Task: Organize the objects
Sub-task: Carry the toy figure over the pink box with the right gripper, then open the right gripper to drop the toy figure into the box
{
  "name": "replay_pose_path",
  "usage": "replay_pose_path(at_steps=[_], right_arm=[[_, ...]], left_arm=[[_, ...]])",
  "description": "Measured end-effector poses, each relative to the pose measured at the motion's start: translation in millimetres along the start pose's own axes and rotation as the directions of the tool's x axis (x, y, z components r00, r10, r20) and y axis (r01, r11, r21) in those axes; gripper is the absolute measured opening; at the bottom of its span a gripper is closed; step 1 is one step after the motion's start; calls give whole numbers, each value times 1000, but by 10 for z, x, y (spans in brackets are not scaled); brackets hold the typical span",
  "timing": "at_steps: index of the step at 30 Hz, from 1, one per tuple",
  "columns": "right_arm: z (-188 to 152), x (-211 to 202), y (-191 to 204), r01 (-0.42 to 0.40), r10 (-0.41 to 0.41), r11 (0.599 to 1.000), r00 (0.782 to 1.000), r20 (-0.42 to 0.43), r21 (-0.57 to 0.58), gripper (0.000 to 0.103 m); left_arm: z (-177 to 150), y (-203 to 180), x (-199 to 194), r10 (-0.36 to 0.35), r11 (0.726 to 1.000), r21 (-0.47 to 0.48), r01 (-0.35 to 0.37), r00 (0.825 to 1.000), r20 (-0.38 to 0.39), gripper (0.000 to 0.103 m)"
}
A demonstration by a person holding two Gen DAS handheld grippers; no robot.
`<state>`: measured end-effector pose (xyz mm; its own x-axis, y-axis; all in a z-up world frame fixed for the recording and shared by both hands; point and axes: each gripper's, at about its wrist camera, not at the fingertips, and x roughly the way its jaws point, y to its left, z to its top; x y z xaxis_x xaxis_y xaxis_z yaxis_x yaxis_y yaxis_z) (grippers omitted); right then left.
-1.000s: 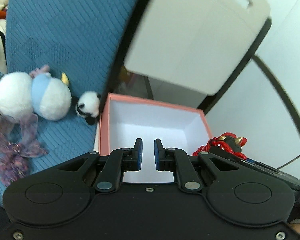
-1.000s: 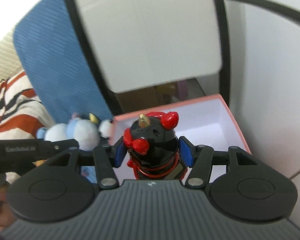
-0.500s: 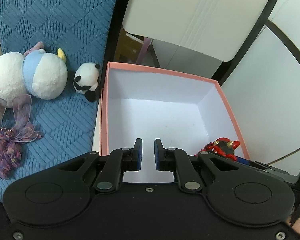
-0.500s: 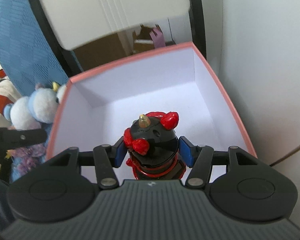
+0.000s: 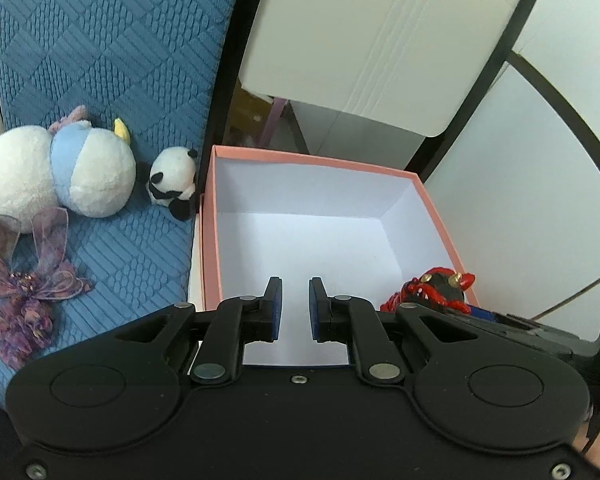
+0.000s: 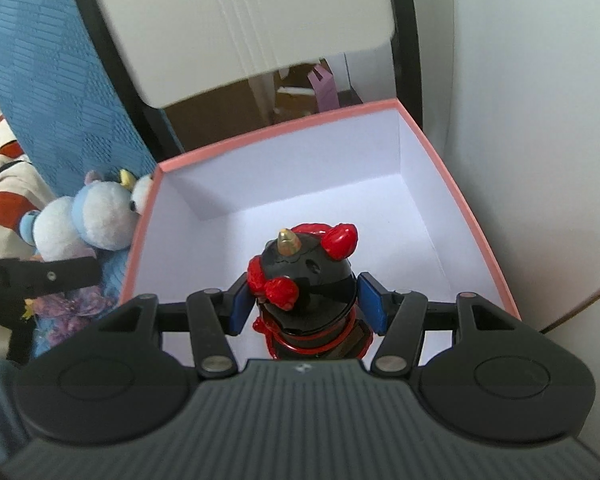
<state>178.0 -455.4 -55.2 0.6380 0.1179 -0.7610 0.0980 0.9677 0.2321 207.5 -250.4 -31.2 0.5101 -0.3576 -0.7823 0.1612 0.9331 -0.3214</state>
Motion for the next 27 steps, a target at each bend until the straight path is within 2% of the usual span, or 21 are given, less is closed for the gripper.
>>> replay_pose_path(at_steps=[5, 7, 16, 27], right_arm=[[-8, 19, 49, 59, -59, 998, 998, 10, 30, 60], [-25, 58, 35, 80, -79, 995, 997, -18, 60, 60], [-80, -101, 139, 78, -79, 991, 997, 4, 104, 62], [-235, -704, 743, -47, 48, 999, 994, 94, -13, 62]], left_arm=[[-9, 105, -130, -9, 1000, 1, 9, 1000, 15, 12], [-25, 170, -190, -11, 1000, -8, 11, 1000, 22, 12], [-101, 428, -450, -24, 1000, -14, 25, 998, 55, 14], [-225, 684, -1016, -35, 999, 13, 33, 990, 139, 14]])
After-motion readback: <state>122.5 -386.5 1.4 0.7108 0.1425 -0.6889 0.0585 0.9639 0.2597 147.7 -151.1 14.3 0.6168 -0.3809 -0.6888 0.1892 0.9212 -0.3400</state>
